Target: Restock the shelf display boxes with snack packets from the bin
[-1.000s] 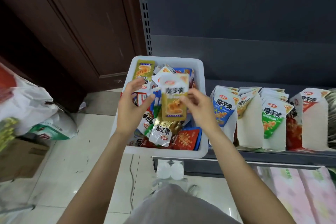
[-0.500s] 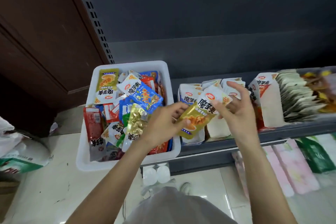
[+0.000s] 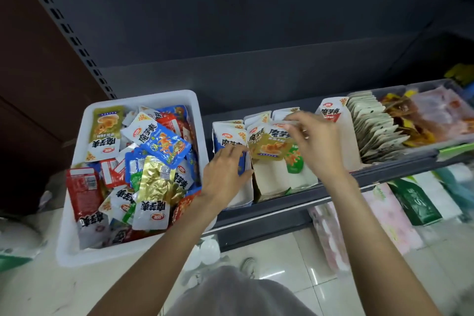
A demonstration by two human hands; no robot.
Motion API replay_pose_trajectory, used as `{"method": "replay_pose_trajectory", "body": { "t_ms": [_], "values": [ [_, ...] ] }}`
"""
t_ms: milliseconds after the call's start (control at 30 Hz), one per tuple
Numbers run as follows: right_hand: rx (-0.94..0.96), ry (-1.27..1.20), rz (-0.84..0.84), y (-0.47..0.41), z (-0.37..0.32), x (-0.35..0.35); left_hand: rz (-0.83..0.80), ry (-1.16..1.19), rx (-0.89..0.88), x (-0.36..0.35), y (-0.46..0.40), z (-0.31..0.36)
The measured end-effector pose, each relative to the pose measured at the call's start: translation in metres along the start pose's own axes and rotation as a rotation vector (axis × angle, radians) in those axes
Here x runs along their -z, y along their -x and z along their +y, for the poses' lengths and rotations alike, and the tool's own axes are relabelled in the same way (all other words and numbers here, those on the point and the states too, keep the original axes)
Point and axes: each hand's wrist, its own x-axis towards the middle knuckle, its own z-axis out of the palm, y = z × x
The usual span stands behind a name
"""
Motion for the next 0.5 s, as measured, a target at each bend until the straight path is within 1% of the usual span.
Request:
{"method": "replay_pose_trajectory", "body": {
  "t_ms": [133,233,300,400,500],
  "values": [
    [0.012,0.067,-0.224,-0.004,0.008,-0.042,-0.024,0.026,0.024,-0.004,-0.003,-0.003],
    [-0.019,0.073,-0.293,-0.006,0.016,-0.058,-0.042,0.003,0.034,-0.008,-0.006,-0.003],
    [-0.047,0.044,-0.252,-0.009,0.018,-0.062,-0.035,0.01,0.038,-0.01,-0.007,-0.003],
    [-0.084,-0.03,-0.077,-0.008,0.015,-0.058,0.0,0.066,0.041,-0.012,-0.008,-0.003],
    [-0.106,-0.115,0.075,0.003,0.001,-0.045,0.119,0.153,0.041,-0.006,-0.003,-0.006]
  ]
}}
